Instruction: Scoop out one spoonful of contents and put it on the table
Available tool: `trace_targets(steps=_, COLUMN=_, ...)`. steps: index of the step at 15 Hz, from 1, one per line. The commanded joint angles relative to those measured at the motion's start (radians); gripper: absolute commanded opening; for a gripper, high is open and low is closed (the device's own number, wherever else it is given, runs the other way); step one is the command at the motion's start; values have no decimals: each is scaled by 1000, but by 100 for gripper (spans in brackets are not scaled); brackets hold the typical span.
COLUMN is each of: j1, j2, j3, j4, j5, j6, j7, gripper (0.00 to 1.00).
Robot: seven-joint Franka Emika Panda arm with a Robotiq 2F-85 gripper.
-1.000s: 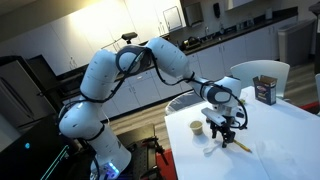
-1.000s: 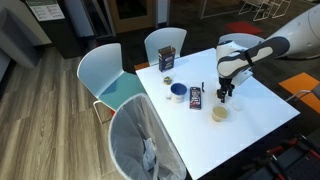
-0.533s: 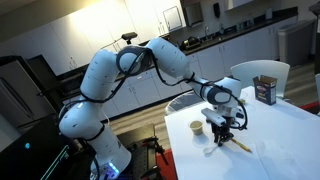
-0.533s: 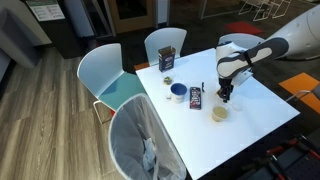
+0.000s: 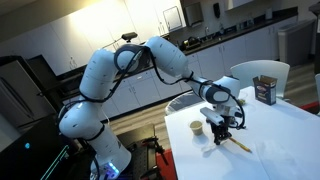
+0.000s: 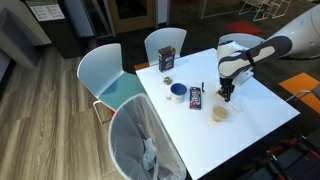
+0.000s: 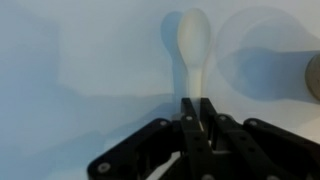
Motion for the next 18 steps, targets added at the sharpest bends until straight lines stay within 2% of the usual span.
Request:
trace_targets(steps=1, j1=14, j2=-189, j3=-4, j4=-223, j5=8, j6=95, j7=76, gripper=3)
trace_targets(steps=4, j1=37, j2=-314, j3=-14, j4=-357, j5=-11, j6=209, j7=143, gripper=3)
trace_targets(steps=9, j1=117, j2=-551, j3=-64, j4=-617, j5=-118, j6=501, j7=306, gripper=3)
trace_targets(steps=14, j1=199, j2=-708, j3=-147, j4=-787, j5=-386, j6=742, j7=546, gripper=3)
trace_targets(steps=18, j1=232, j2=-725, j3=-225, j4=-819, j5=-677, j6=934, j7=758, gripper=3)
